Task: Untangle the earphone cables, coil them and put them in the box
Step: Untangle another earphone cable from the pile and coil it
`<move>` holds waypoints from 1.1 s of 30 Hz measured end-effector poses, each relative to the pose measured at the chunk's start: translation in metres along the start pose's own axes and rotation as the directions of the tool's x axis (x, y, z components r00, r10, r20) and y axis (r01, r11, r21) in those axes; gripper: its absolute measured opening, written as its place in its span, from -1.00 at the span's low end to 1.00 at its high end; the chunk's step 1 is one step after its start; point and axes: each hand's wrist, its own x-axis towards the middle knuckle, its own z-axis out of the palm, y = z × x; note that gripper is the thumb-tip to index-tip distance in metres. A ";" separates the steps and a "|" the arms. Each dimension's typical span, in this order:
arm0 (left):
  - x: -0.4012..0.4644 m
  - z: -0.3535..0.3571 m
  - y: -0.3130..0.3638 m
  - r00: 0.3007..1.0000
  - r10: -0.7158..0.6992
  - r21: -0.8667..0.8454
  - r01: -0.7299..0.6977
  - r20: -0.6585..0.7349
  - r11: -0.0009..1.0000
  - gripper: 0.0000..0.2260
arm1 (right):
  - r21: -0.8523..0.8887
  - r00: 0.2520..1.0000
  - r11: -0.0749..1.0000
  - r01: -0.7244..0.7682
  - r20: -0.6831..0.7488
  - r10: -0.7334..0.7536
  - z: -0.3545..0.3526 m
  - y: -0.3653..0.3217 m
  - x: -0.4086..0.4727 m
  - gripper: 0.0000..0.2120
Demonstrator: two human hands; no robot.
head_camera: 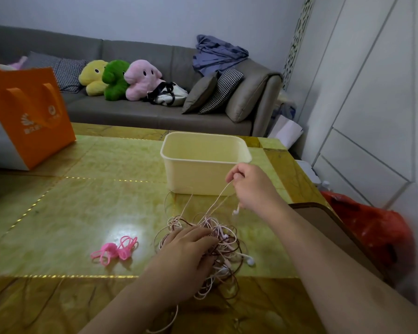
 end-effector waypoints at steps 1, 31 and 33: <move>-0.001 0.001 0.001 1.000 0.000 -0.005 0.000 -0.007 1.000 -0.46 | -0.040 1.000 0.999 0.001 0.011 0.000 -0.002 -0.002 0.000 -0.69; -0.004 -0.020 0.001 0.977 -0.129 -0.153 0.103 -0.169 0.983 -0.87 | -0.434 0.864 0.867 0.245 0.503 0.008 0.057 -0.002 -0.008 -0.73; -0.004 -0.022 0.002 0.959 -0.185 -0.201 0.142 -0.215 0.969 -0.92 | -0.346 0.873 0.920 0.183 0.488 0.010 0.053 0.004 -0.009 -0.80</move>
